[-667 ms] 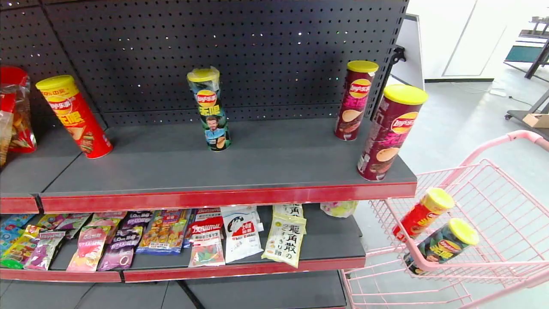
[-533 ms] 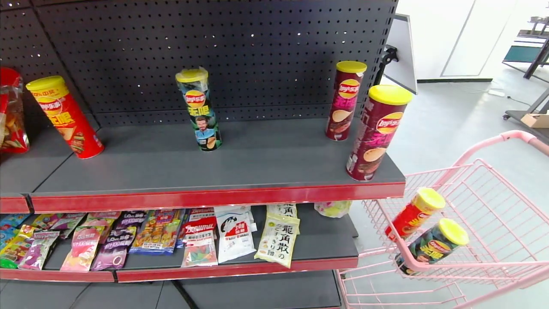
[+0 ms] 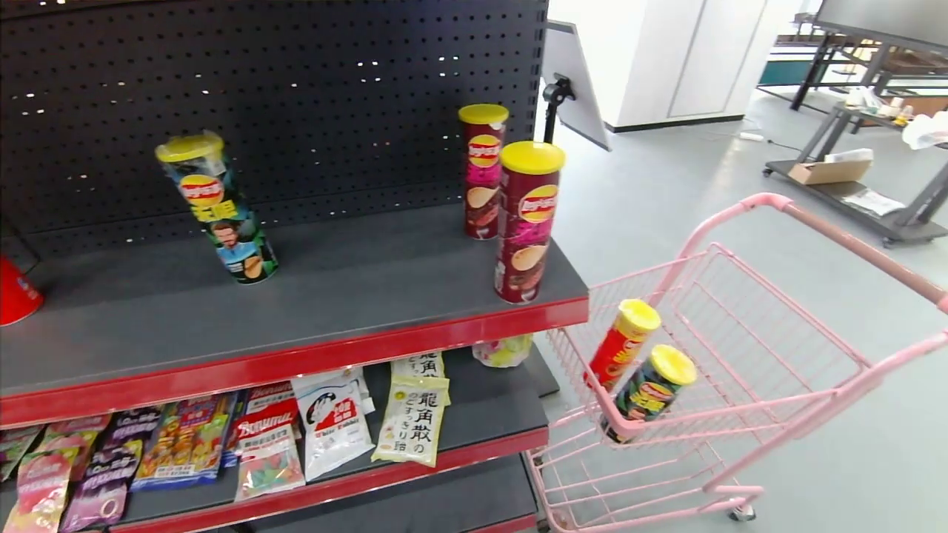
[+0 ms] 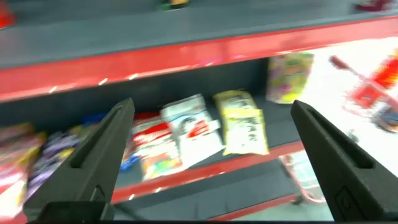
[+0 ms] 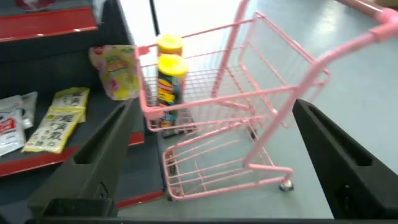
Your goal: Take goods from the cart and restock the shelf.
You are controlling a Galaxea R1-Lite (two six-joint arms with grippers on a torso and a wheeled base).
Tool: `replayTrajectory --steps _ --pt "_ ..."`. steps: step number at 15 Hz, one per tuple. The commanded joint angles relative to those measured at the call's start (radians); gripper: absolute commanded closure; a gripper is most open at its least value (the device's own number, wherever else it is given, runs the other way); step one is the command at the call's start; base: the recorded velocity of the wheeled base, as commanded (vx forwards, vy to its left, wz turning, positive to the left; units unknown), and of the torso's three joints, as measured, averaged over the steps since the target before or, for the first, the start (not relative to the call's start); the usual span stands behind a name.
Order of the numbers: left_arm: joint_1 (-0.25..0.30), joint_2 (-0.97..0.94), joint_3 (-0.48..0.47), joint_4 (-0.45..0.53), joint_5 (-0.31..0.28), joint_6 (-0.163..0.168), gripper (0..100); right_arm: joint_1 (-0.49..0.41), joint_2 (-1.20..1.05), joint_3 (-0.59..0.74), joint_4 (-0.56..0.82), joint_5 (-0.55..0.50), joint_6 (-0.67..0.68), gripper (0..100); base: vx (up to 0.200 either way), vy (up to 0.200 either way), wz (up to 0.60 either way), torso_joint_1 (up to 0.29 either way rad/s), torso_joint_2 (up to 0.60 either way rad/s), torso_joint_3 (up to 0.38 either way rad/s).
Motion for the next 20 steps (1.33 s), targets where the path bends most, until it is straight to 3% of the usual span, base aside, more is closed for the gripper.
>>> replayTrajectory --steps 1,3,10,20 --pt "0.0 0.001 0.0 0.0 0.0 0.0 0 0.001 0.0 0.0 -0.002 0.0 0.0 0 0.0 0.0 -0.6 0.007 0.0 0.002" --pt "0.0 0.001 0.0 0.0 0.0 0.0 0 0.001 0.0 0.0 0.0 0.0 0.0 0 0.0 0.0 -0.6 0.002 0.0 0.002" --pt "0.0 0.001 0.0 0.0 0.0 0.001 0 0.001 0.0 0.0 0.0 0.0 0.001 0 0.0 0.0 0.0 -0.014 0.02 0.016" --pt "0.0 0.001 0.0 0.0 0.001 0.001 0 0.001 0.0 0.0 0.0 0.0 0.003 0 0.0 0.0 0.0 -0.143 0.37 0.222"
